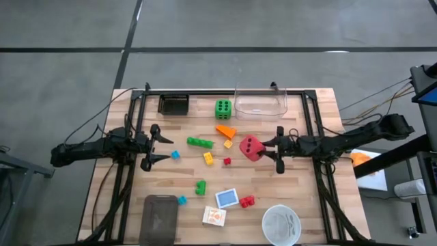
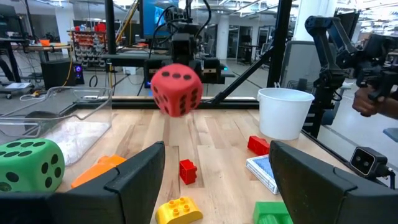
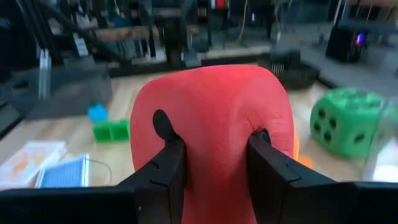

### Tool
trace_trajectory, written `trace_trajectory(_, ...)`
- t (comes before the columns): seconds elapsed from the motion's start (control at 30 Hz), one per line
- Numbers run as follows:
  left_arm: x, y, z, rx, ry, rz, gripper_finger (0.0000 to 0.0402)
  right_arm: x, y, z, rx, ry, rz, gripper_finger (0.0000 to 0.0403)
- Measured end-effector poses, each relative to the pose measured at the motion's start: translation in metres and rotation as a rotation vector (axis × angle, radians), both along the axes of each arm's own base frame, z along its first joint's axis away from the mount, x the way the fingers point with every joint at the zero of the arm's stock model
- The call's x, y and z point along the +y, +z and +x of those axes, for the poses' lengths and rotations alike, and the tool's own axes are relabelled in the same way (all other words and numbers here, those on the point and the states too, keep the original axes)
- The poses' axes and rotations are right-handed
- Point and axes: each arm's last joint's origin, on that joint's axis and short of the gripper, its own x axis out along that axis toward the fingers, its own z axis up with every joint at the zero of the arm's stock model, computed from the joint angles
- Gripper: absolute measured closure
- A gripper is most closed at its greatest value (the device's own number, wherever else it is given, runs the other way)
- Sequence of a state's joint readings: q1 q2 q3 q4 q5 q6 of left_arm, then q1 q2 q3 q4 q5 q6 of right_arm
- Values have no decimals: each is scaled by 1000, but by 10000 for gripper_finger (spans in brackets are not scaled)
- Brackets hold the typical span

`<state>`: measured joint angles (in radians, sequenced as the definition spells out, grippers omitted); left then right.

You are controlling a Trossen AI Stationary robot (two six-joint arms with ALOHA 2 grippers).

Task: Pick & Place Toys
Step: Put the red die into the gray bin

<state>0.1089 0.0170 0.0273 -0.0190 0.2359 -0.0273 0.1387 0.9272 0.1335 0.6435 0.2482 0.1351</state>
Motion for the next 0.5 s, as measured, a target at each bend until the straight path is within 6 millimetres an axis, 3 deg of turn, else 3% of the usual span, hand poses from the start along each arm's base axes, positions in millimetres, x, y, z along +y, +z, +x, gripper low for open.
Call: trace_trajectory(0.5,0,0,0,0,0,0,111,-20,11,8,-142,-103,-76,282)
